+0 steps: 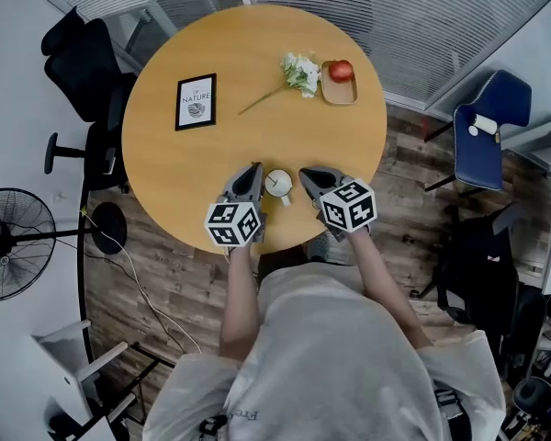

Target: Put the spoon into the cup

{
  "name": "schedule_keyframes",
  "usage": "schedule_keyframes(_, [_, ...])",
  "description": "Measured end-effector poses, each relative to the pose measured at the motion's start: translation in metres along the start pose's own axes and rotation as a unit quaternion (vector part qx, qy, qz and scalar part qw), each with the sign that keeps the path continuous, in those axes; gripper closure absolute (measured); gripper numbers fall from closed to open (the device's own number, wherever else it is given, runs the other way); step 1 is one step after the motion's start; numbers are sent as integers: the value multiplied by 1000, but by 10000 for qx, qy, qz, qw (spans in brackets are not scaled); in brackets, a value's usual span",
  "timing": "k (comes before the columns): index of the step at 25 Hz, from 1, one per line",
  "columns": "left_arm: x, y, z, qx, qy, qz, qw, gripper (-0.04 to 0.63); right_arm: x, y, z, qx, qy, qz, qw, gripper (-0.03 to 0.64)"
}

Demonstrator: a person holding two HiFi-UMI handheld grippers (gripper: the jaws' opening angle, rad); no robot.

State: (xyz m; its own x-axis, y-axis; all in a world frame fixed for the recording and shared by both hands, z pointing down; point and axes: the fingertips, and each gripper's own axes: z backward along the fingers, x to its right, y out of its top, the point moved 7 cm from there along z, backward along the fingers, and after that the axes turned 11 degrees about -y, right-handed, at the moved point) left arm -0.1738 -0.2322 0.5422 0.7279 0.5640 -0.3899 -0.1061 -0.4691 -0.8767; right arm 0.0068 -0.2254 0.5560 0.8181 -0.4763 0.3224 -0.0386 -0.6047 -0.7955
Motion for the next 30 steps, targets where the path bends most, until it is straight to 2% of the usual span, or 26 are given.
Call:
schedule_keyframes(4, [-5,-7,-5,-111,-26,101,9999,586,2,-3,-7,-64,-1,-90,9999,620])
schedule_keyframes(12, [-7,-22,-18,-460,-329,74,9984,586,6,-9,-16,-142,-50,-224,9996,620])
schedule_keyframes(23, [-14,-43,-24,-761,-300,344,9961,586,14,-16,-17,-213,-147,-361,9990,620])
schedule_keyframes(30, [-19,-44,-27,-818,-272,331,9957,586,16,-18,-21,-241,-183,-433,9986,620])
